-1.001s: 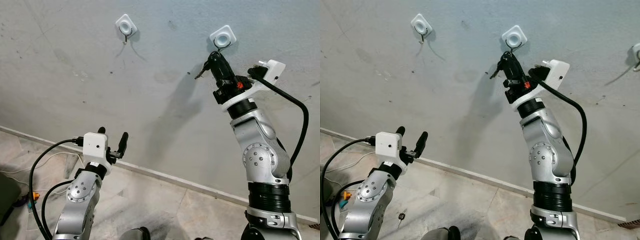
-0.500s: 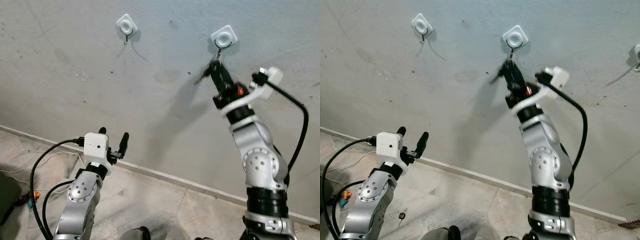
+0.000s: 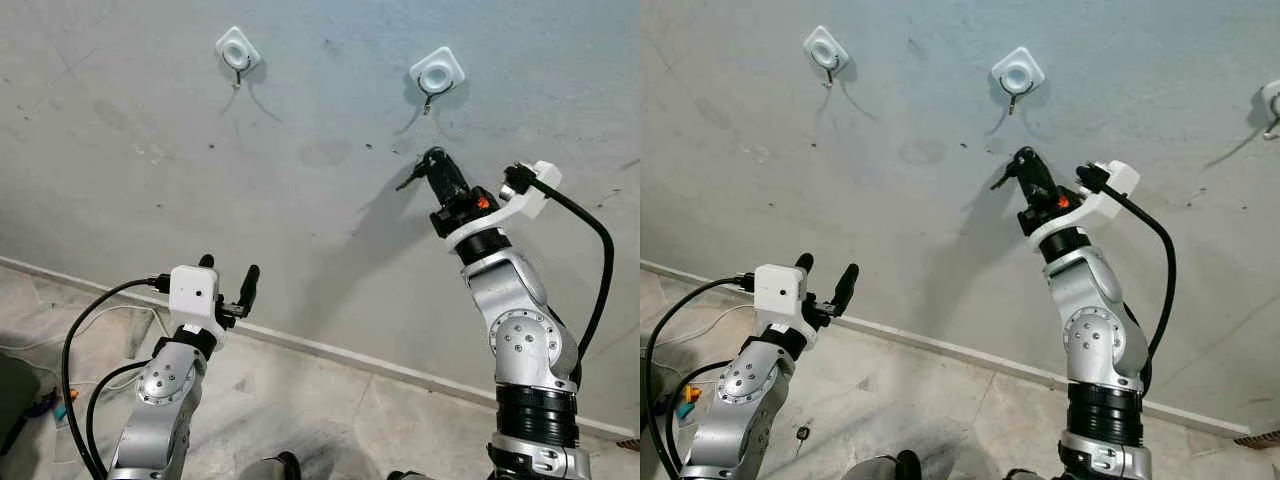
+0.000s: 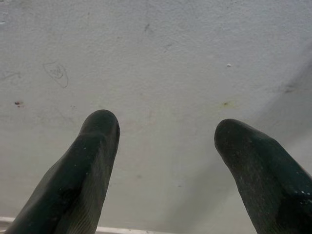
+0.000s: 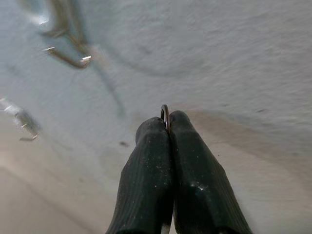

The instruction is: Hang keys on a hook

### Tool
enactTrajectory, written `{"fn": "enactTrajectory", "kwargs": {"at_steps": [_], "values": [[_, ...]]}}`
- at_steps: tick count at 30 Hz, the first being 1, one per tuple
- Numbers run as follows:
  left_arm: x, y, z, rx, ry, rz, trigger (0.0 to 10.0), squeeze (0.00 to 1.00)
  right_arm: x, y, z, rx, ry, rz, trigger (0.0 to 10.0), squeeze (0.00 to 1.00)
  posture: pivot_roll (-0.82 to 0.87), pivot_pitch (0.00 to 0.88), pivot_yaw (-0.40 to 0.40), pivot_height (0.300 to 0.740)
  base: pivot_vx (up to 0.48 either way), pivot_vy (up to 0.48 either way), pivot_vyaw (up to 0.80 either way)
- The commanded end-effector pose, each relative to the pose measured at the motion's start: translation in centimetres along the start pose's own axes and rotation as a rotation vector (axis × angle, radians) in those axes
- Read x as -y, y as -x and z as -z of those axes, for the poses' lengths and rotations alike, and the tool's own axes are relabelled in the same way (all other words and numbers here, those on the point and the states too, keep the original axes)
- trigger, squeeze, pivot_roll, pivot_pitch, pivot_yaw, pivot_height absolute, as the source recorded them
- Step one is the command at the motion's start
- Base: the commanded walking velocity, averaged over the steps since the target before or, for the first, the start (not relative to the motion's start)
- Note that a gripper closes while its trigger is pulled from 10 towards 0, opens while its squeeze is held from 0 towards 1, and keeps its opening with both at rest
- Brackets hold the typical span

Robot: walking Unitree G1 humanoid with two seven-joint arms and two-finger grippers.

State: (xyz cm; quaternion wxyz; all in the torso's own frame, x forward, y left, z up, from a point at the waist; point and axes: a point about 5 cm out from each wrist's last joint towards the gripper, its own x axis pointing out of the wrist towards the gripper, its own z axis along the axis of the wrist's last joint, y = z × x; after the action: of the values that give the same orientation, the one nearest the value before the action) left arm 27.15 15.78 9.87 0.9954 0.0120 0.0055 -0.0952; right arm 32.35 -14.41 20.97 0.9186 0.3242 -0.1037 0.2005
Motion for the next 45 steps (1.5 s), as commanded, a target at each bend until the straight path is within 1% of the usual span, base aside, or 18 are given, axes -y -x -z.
{"fn": "enactTrajectory", "kwargs": {"at_steps": [1,2,4,6,8,9,12,18,21,23,29,39,45], "values": [[-0.2,0.2,0.3,-0.019,-0.007,0.0,10.0,0.0,-1.2,0.0,-0.2,-0.008,0.024,-0.071,10.0,0.0,0.03,0.149,0.11,0.74,0.0,0.0,0.0],[-0.2,0.2,0.3,-0.019,-0.007,0.0,10.0,0.0,-1.2,0.0,-0.2,-0.008,0.024,-0.071,10.0,0.0,0.03,0.149,0.11,0.74,0.0,0.0,0.0],[-0.3,0.2,0.3,-0.019,-0.008,0.0,10.0,0.0,-2.2,0.3,-0.6,-0.011,0.116,-0.135,10.0,0.0,0.03,0.149,0.11,0.74,0.0,0.0,0.0],[-0.3,0.2,0.3,-0.019,-0.008,0.0,10.0,0.0,-2.6,0.5,-0.9,-0.001,0.141,-0.159,10.0,0.0,0.03,0.149,0.11,0.74,0.0,0.0,0.0],[-0.2,0.1,0.3,-0.018,-0.007,0.001,10.0,0.0,-2.8,0.6,-1.2,0.013,0.157,-0.168,10.0,0.0,0.03,0.148,0.111,0.74,0.0,0.0,0.0],[-0.2,0.1,0.3,-0.018,-0.007,0.002,10.0,0.0,-2.7,0.7,-1.5,0.025,0.197,-0.155,10.0,0.0,0.03,0.148,0.111,0.74,0.0,0.0,0.0],[-0.2,0.1,0.3,-0.018,-0.007,0.004,10.0,0.0,-2.7,0.7,-1.7,0.031,0.2,-0.159,10.0,0.0,0.03,0.148,0.111,0.74,0.0,0.0,0.0],[-0.1,-0.1,0.3,-0.017,-0.005,0.011,10.0,0.0,-2.9,0.1,-2.5,0.058,0.214,-0.161,10.0,0.0,0.02,0.145,0.112,0.74,0.0,0.0,0.0],[0.0,-0.1,0.3,-0.016,-0.004,0.011,10.0,0.0,-3.0,-0.1,-2.7,0.066,0.21,-0.164,10.0,0.0,0.02,0.144,0.111,0.74,0.0,0.0,0.0],[0.0,-0.2,0.3,-0.016,-0.004,0.009,10.0,0.0,-3.2,-0.6,-3.0,0.084,0.197,-0.168,10.0,0.0,0.02,0.145,0.11,0.74,0.0,0.0,0.0],[0.0,-0.1,0.3,-0.015,-0.003,0.007,10.0,0.0,-3.3,-1.0,-3.1,0.091,0.182,-0.172,10.0,0.0,0.03,0.146,0.107,0.74,0.0,0.0,0.0],[-0.1,0.0,0.4,-0.017,-0.002,0.001,10.0,0.0,-3.3,-0.9,-3.0,0.083,0.168,-0.173,10.0,0.0,0.03,0.148,0.107,0.74,0.0,0.0,0.0],[-0.1,-0.1,0.4,-0.018,-0.002,0.007,10.0,0.0,-3.3,-0.4,-3.2,0.086,0.159,-0.186,10.0,0.0,0.02,0.149,0.112,0.74,0.0,0.0,0.0]]}}
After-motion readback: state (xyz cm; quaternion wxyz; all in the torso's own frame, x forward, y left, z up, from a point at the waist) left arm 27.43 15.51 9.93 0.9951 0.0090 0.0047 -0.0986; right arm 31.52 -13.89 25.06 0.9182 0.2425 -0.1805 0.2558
